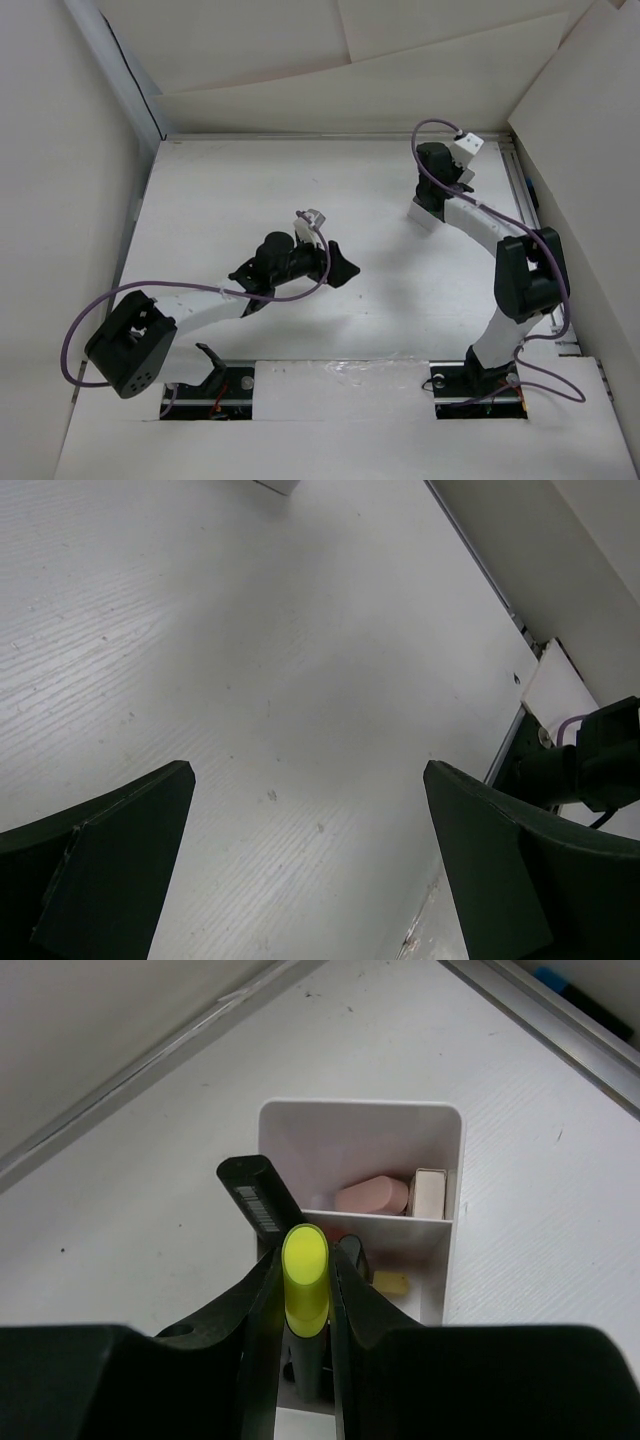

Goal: Sort the stationery into containers
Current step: Place the stationery in the storage box, then reset both arms

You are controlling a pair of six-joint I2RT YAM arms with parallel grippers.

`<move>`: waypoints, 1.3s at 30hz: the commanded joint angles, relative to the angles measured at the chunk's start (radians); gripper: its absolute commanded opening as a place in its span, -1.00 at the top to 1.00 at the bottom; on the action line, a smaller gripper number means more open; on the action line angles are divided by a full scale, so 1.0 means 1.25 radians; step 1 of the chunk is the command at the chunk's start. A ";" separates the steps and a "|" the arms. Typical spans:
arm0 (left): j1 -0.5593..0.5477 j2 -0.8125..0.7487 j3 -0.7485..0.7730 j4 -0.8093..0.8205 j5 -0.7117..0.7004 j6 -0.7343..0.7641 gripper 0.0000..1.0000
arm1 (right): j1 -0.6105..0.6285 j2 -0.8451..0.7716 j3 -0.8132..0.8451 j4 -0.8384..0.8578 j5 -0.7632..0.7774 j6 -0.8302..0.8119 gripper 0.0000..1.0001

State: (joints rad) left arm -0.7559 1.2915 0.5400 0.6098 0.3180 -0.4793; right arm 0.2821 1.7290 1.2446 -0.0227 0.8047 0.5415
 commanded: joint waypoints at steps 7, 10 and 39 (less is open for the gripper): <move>0.025 -0.038 -0.026 0.046 0.036 -0.002 -1.00 | 0.027 0.010 0.032 0.012 0.058 -0.002 0.39; 0.025 -0.047 -0.034 0.064 0.036 -0.002 -1.00 | 0.034 -0.010 0.032 0.012 0.058 0.005 0.00; 0.025 -0.132 -0.077 0.053 -0.101 -0.012 -1.00 | 0.469 -0.455 -0.325 -0.203 -0.095 0.172 -0.99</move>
State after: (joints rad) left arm -0.7277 1.1526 0.4618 0.6132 0.1959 -0.4839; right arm 0.8429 1.2289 0.8818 -0.2562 0.7376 0.7055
